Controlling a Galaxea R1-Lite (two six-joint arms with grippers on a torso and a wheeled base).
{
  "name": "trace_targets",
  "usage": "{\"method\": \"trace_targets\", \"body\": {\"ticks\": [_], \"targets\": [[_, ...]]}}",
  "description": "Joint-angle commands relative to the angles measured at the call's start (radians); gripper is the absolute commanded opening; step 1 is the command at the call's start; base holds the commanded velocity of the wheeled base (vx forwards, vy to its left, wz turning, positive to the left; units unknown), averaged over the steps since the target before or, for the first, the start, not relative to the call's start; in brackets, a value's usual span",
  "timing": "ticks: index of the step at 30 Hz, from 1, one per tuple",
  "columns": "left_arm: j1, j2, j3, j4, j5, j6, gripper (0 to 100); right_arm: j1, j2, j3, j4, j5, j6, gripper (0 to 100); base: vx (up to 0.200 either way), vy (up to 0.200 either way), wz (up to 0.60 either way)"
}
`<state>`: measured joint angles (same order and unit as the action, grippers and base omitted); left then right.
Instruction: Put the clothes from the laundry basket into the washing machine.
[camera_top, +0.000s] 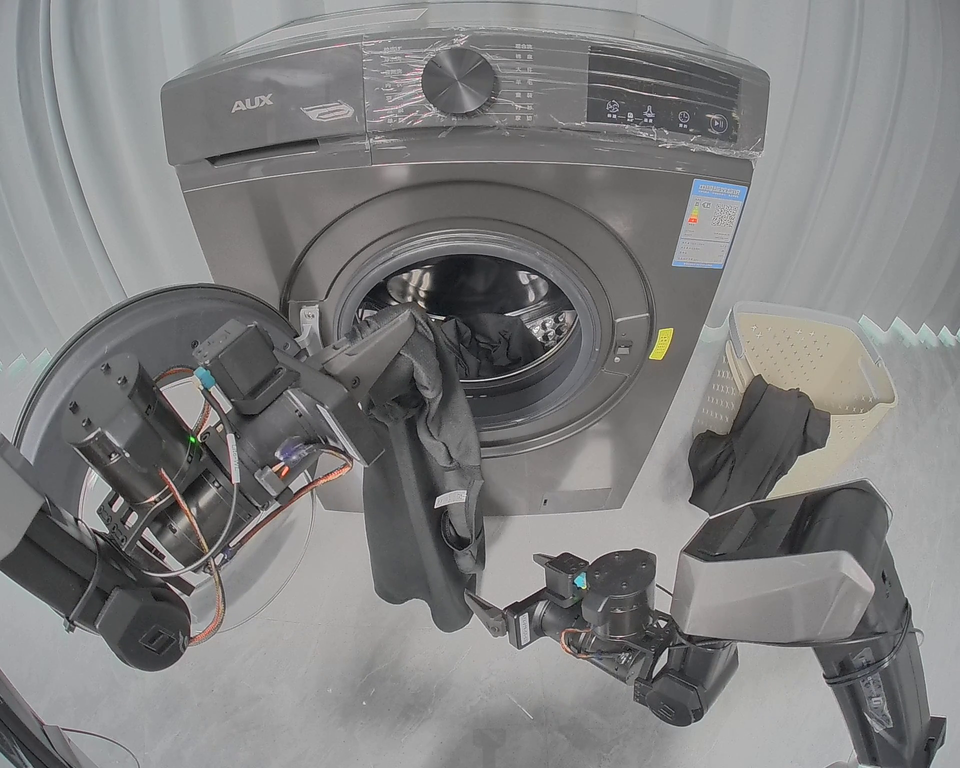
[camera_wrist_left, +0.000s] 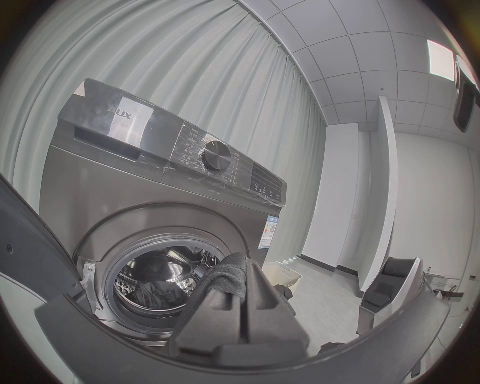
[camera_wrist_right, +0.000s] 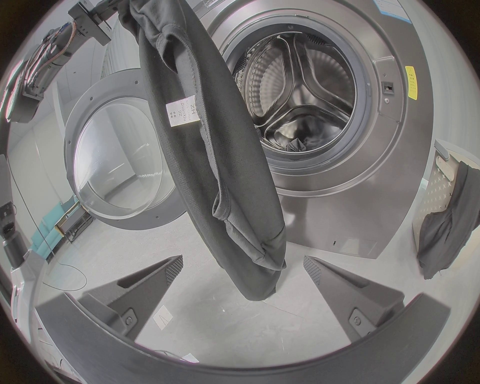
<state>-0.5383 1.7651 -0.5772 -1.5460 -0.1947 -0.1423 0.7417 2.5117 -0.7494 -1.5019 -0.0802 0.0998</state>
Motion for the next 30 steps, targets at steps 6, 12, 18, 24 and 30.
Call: {"method": "trace_targets", "body": {"ticks": [6,12,18,24,30], "targets": [[-0.002,-0.023,0.013,0.000,0.000,-0.002,0,-0.018,0.099,-0.133,0.006,0.000,-0.002,100,0.000,0.000,0.00],[-0.002,-0.036,0.025,0.000,-0.002,-0.002,0,-0.044,0.144,-0.217,0.022,-0.001,0.000,100,0.000,0.000,0.00],[-0.003,-0.039,0.030,-0.002,0.000,-0.002,0,-0.071,0.167,-0.306,0.031,-0.003,0.000,100,0.000,0.000,0.00],[0.000,-0.036,0.034,-0.002,-0.002,-0.003,0,-0.065,0.174,-0.331,0.035,-0.003,0.000,100,0.000,0.000,0.00],[-0.002,-0.036,0.034,0.000,-0.002,-0.002,0,-0.051,0.179,-0.358,0.037,-0.003,0.000,100,0.000,0.000,0.00]]}}
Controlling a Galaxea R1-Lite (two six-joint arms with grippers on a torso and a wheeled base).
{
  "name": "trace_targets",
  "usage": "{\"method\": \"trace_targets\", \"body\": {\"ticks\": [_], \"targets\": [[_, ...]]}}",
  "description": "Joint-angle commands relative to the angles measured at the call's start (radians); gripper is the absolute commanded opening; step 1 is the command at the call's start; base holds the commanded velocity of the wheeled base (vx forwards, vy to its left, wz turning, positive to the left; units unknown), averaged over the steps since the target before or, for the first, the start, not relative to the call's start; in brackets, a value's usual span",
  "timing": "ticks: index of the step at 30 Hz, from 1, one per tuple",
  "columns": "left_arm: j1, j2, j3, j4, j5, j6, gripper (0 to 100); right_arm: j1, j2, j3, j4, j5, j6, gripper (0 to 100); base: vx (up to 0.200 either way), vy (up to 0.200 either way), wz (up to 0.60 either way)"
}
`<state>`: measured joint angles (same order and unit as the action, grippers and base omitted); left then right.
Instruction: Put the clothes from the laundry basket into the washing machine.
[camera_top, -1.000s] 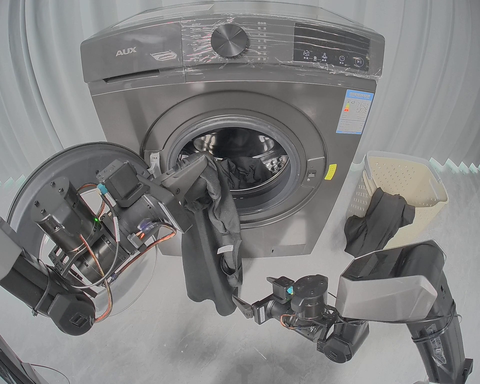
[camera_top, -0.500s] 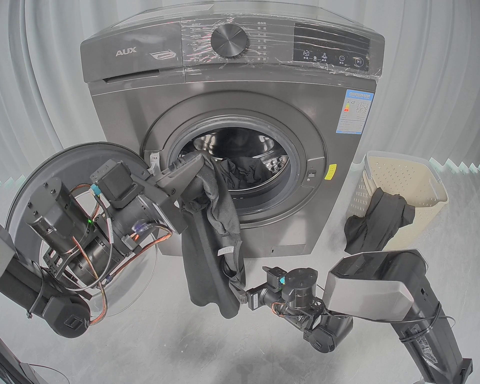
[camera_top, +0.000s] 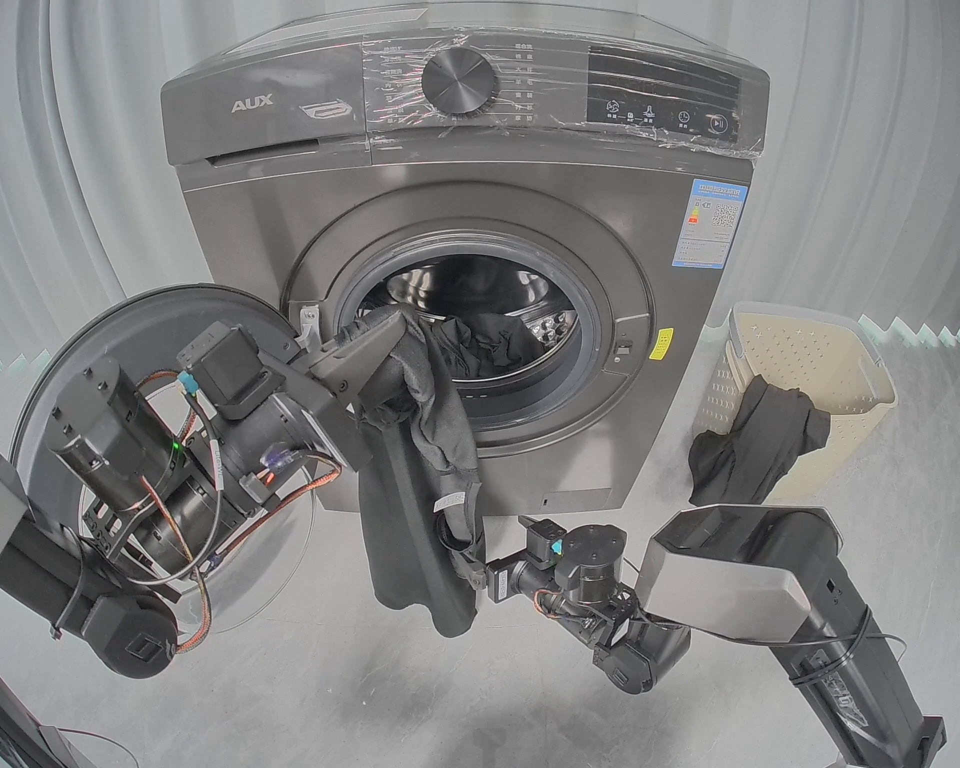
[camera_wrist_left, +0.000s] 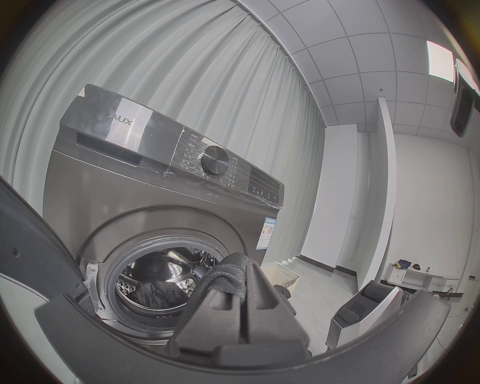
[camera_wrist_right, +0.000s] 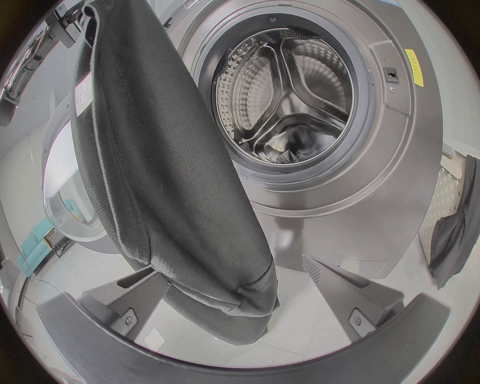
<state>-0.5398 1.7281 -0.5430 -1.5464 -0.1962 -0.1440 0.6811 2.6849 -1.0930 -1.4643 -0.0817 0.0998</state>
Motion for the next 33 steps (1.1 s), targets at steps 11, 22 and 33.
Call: {"method": "trace_targets", "body": {"ticks": [11,22,33], "targets": [[0.001,0.001,0.001,-0.001,0.000,0.000,0,0.017,0.055,-0.082,-0.011,-0.012,0.005,0,0.000,0.000,0.00],[0.034,0.001,0.067,-0.001,-0.005,0.000,0,0.012,-0.025,0.007,-0.045,-0.016,0.017,0,0.000,0.000,0.00],[0.136,0.002,0.182,-0.003,-0.009,-0.005,0,-0.051,-0.349,0.389,-0.057,-0.016,0.047,0,0.000,0.000,0.00]]}}
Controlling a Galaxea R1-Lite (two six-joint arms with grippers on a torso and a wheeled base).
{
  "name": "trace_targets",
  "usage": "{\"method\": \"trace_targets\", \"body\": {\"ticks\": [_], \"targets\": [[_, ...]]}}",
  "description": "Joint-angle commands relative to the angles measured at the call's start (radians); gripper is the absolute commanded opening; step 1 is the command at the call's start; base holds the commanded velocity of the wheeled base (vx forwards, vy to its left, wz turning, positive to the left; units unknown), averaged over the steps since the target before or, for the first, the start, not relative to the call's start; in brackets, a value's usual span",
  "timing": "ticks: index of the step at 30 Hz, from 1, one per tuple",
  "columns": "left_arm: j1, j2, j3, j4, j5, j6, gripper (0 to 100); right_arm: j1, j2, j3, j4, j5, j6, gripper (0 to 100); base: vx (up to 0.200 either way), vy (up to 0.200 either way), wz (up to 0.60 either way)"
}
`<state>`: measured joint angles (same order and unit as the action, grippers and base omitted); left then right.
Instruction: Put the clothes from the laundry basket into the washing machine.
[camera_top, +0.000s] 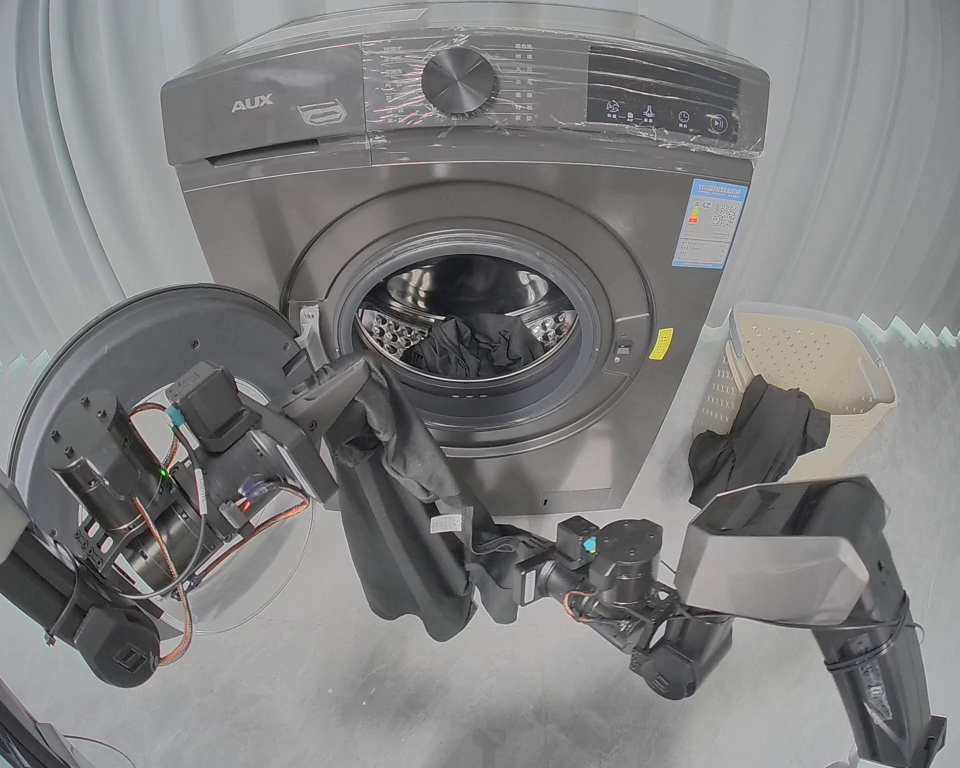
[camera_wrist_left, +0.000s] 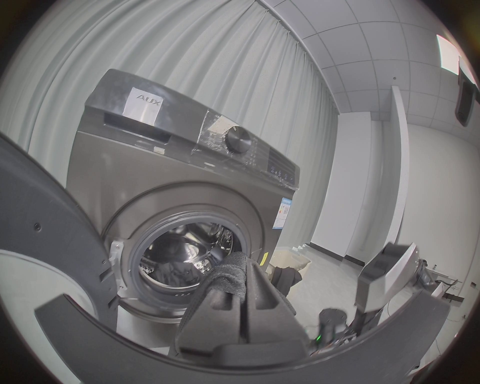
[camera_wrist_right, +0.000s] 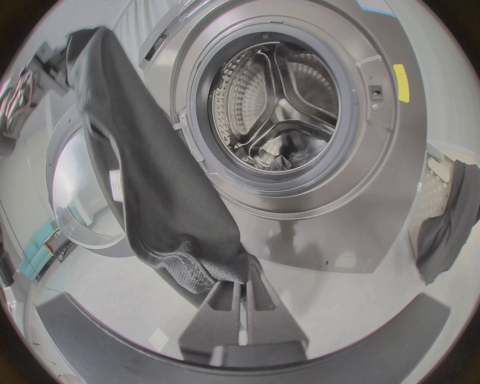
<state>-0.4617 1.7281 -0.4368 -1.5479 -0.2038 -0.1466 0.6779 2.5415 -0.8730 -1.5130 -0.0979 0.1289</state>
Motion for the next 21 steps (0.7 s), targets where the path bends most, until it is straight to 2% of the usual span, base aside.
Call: {"method": "trace_targets", "body": {"ticks": [1,4,11,21], "targets": [[0.060,0.004,0.082,-0.001,-0.002,-0.004,0,-0.054,-0.218,0.178,-0.013,0.000,0.021,0,0.000,0.000,0.00],[0.064,0.007,0.119,-0.001,-0.002,-0.004,0,-0.078,-0.306,0.210,-0.029,0.000,0.029,0,0.000,0.000,0.00],[0.129,0.007,0.130,-0.001,-0.005,-0.002,0,-0.127,-0.474,0.316,-0.030,0.003,0.028,0,0.000,0.000,0.00],[0.133,0.002,0.138,-0.001,-0.009,-0.004,0,-0.132,-0.636,0.408,-0.032,0.003,0.041,0,0.000,0.000,0.00]]}}
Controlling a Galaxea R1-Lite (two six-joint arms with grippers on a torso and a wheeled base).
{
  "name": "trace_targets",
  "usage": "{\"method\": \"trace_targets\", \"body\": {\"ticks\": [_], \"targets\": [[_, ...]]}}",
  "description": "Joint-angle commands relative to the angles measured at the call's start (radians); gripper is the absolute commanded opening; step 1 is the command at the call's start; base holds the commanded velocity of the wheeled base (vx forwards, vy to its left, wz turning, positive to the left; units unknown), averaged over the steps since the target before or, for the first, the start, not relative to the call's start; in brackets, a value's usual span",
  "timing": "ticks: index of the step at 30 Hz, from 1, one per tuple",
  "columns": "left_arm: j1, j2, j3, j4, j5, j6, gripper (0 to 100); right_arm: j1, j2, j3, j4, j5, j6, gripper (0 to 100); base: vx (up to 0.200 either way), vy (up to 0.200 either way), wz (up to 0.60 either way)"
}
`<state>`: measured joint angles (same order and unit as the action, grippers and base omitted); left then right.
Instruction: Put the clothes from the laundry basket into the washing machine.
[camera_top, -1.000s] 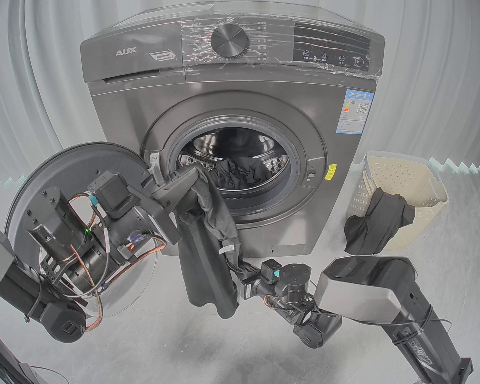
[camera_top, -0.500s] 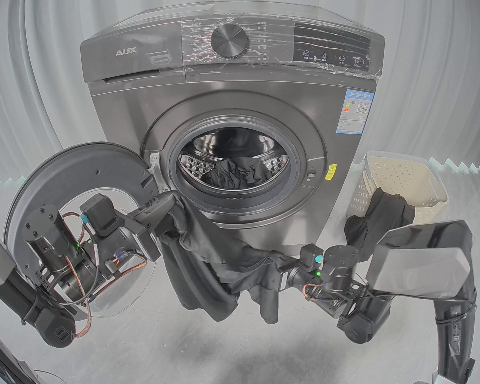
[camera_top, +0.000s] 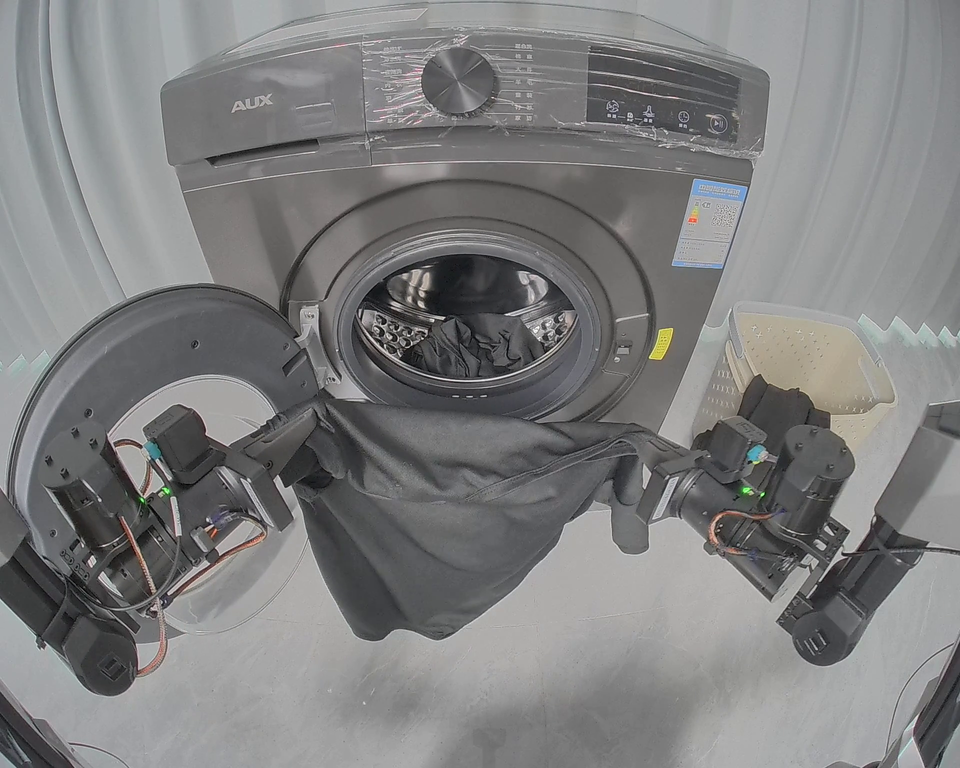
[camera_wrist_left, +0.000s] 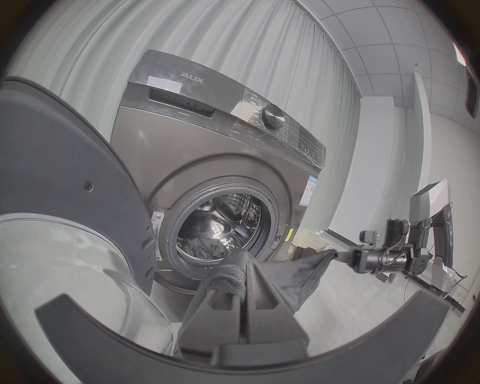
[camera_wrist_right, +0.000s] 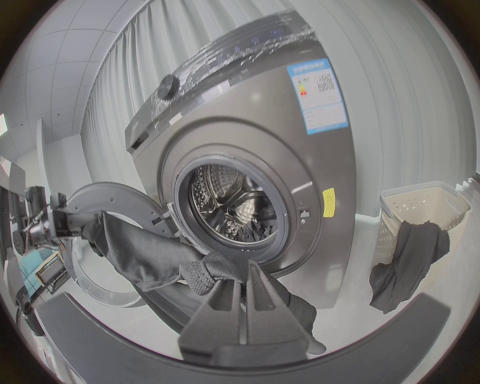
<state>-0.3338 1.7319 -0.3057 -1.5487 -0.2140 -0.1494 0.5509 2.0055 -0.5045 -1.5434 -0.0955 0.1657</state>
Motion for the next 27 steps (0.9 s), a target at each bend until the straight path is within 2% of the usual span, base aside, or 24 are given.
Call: {"method": "trace_targets", "body": {"ticks": [1,7,9,11,21,27], "targets": [[0.007,-0.002,0.007,-0.001,0.001,-0.001,0,-0.006,-0.102,0.040,-0.001,0.002,0.006,0,0.000,0.000,0.00],[0.039,-0.002,0.025,-0.002,-0.001,-0.003,0,-0.017,-0.117,0.012,-0.001,-0.007,0.006,0,0.000,0.000,0.00],[0.045,-0.005,0.031,-0.001,-0.002,-0.001,0,-0.017,-0.120,0.011,-0.001,-0.039,0.008,0,0.000,0.000,0.00],[0.045,-0.012,0.031,-0.002,-0.002,0.001,0,-0.015,-0.129,0.014,-0.001,-0.052,0.008,0,0.000,0.000,0.00],[0.035,-0.094,0.031,0.001,-0.001,0.001,0,-0.002,-0.197,-0.016,0.000,-0.061,0.001,0,0.000,0.000,0.00],[0.035,-0.092,0.017,0.001,-0.001,-0.001,0,-0.003,-0.218,-0.046,0.000,-0.082,0.001,0,0.000,0.000,0.00]]}}
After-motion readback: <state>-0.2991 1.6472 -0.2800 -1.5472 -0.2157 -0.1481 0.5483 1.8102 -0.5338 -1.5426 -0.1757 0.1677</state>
